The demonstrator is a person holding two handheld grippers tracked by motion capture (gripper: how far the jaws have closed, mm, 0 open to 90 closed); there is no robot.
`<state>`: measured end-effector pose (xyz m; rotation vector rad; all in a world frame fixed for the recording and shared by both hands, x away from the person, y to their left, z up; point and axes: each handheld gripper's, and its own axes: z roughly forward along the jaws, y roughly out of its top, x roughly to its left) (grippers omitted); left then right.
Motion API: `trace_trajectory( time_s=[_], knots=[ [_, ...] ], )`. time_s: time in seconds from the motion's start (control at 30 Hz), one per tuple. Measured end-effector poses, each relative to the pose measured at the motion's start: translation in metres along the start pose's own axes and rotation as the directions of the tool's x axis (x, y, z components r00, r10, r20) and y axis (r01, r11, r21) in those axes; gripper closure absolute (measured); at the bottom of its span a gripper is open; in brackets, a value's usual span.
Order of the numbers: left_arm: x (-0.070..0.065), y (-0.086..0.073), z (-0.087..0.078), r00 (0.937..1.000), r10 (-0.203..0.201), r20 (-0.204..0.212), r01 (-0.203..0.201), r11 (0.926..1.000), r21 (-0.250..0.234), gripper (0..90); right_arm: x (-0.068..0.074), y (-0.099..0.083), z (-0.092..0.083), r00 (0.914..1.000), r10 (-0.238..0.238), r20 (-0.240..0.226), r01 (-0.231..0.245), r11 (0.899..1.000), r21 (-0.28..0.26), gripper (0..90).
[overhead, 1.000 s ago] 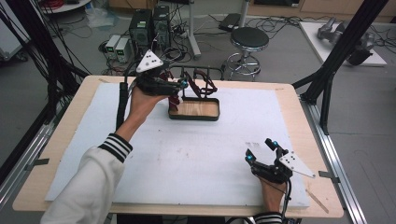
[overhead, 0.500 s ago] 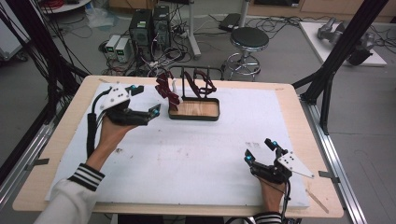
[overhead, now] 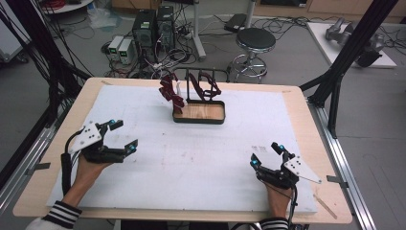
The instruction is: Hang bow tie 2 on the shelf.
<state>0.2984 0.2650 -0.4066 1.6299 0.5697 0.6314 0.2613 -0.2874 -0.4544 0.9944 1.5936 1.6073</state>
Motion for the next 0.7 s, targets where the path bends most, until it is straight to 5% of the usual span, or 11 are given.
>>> trace_trajectory(
  time_s=[0.27, 0.7],
  knots=[
    [0.001, -0.039, -0.02, 0.996, -0.06, -0.066, 0.054, 0.9944, -0.09, 11.6, 0.001, 0.0, 0.0, 1.0, -0.001, -0.002, 0.001, 1.0, 0.004, 10.3],
    [0.003, -0.049, -0.023, 0.9923, -0.086, -0.089, 0.075, 0.9909, -0.111, 11.6, 0.001, 0.0, 0.0, 1.0, -0.007, -0.004, 0.007, 1.0, 0.002, 10.3]
  ],
)
